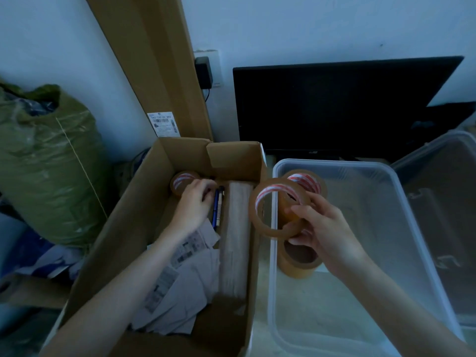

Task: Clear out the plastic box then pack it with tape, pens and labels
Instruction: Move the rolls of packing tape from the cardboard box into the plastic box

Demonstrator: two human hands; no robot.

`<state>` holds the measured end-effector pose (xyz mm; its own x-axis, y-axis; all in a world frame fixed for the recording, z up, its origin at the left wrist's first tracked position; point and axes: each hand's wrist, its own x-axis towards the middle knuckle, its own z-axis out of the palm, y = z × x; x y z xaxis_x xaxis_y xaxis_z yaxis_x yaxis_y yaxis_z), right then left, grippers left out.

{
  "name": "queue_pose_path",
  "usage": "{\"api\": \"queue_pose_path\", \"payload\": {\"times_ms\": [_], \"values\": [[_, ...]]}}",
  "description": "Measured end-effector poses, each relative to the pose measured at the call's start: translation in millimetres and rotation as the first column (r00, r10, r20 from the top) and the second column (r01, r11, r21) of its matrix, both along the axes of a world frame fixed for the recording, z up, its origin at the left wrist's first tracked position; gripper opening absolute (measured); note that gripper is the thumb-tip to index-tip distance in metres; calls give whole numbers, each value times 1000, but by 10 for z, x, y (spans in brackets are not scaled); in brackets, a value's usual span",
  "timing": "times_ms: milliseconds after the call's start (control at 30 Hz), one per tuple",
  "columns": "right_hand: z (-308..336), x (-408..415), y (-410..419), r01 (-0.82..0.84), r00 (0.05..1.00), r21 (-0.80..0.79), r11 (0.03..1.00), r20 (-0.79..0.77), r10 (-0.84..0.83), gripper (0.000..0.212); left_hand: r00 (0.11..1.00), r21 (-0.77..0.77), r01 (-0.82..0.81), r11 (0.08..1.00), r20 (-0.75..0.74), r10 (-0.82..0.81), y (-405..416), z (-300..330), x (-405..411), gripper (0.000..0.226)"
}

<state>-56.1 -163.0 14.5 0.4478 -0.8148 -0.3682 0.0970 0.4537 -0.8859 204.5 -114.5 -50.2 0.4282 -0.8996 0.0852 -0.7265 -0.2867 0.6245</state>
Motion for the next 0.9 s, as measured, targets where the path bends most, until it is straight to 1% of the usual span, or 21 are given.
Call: {"api": "queue_pose_path", "payload": {"times_ms": [67, 100, 167, 200, 267, 367, 433, 500, 600, 633, 700, 800, 900], "values": [[-20, 7, -9, 10, 1000, 0, 1000, 3, -10, 24, 985, 206, -52, 977, 173, 16, -216, -276, 317, 35], [-33, 13, -17, 15, 1000, -2, 1000, 3, -15, 23, 970, 314, -89, 945, 243, 11, -298, -394, 450, 40], [-63, 8, -19, 13, 1000, 0, 1000, 0, -13, 24, 947, 481, -156, 863, 320, -8, -386, -577, 606, 47], [-80, 10, -20, 10, 1000, 5, 1000, 0, -10, 24, 942, 522, -178, 835, 337, -10, -403, -651, 648, 48], [-107, 3, -8, 6, 1000, 11, 1000, -12, -6, 24, 928, 511, -210, 834, 373, 5, -418, -785, 671, 48], [-141, -12, 1, 10, 1000, 13, 1000, -20, -9, 23, 904, 431, -264, 863, 423, 66, -408, -885, 668, 47], [-148, -15, 8, 4, 1000, 23, 1000, -28, -4, 22, 887, 474, -278, 836, 460, 34, -397, -904, 659, 51], [-143, -4, 28, -8, 999, 30, 1000, -35, 9, 22, 865, 533, -259, 806, 499, -52, -366, -913, 646, 54], [-132, 15, 54, -16, 999, 26, 1000, -35, 17, 24, 885, 567, -213, 796, 458, -89, -297, -915, 642, 58], [-127, 21, 60, -18, 999, 24, 1000, -33, 18, 25, 897, 558, -210, 803, 436, -69, -264, -882, 631, 59], [-112, 19, 78, -16, 999, 16, 1000, -27, 17, 26, 909, 495, -203, 845, 417, -26, -181, -753, 569, 57], [-100, -13, 88, -5, 1000, -7, 1000, -29, 4, 25, 907, 289, -189, 938, 417, 54, 17, -457, 355, 47], [-100, -80, 98, 20, 998, -27, 999, -52, -22, 22, 931, 87, -113, 990, 357, 75, 270, -135, 70, 38]]}}
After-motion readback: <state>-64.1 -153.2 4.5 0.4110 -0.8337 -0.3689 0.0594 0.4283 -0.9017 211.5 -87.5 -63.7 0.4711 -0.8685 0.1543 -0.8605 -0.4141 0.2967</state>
